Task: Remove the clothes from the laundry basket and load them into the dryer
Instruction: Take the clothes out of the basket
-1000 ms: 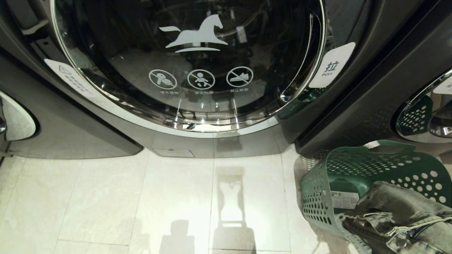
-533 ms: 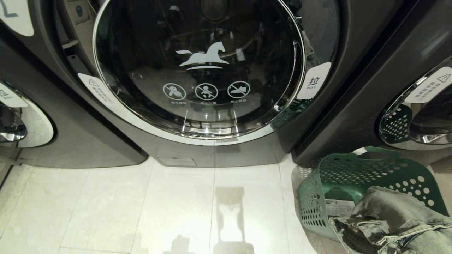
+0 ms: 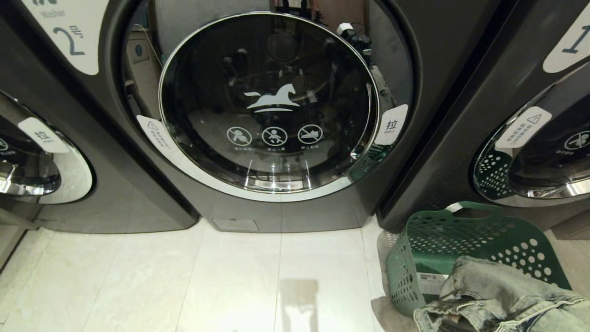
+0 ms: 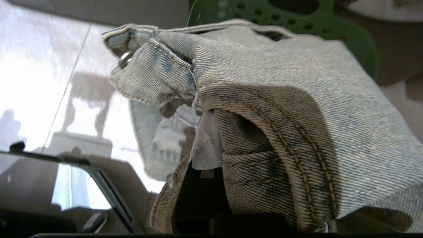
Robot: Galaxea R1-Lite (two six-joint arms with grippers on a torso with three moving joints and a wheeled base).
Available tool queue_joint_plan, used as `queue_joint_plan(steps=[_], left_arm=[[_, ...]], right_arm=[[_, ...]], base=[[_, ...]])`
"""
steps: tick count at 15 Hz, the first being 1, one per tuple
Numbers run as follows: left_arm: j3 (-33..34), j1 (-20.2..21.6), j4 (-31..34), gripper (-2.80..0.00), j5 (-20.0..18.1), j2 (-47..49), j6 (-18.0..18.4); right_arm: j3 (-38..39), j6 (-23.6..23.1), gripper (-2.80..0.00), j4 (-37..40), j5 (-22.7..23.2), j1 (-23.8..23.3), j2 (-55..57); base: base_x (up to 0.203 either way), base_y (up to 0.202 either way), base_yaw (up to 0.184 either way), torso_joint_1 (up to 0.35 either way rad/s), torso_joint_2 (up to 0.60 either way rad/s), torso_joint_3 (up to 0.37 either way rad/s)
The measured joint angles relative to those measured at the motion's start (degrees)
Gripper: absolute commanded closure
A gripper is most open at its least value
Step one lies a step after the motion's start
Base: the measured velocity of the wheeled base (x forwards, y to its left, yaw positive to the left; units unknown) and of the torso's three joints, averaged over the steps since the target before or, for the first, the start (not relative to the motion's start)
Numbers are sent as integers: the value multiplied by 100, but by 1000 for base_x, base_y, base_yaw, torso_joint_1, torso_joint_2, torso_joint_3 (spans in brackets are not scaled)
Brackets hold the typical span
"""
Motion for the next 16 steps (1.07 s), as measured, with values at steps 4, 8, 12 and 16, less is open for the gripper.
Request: queue_joint_plan(steps=[4, 8, 12, 16], left_arm=[[5, 0, -2, 0, 2, 0, -2], [2, 0, -2, 0, 5, 0, -8], [-2, 0, 0, 0, 3, 0, -16], [-4, 0, 0, 0, 5, 0, -15]], right_arm=[[65, -13, 0, -192, -41, -27, -696], [85, -8, 0, -210, -94, -27, -858], [90, -22, 0, -210, -92, -29, -884], [90, -5, 0, -204, -98, -29, -886]], base=[[0, 0, 0, 2, 4, 205], [0, 0, 0, 4, -5, 199], [0, 0, 0, 2, 2, 208], [0, 0, 0, 3, 5, 203]])
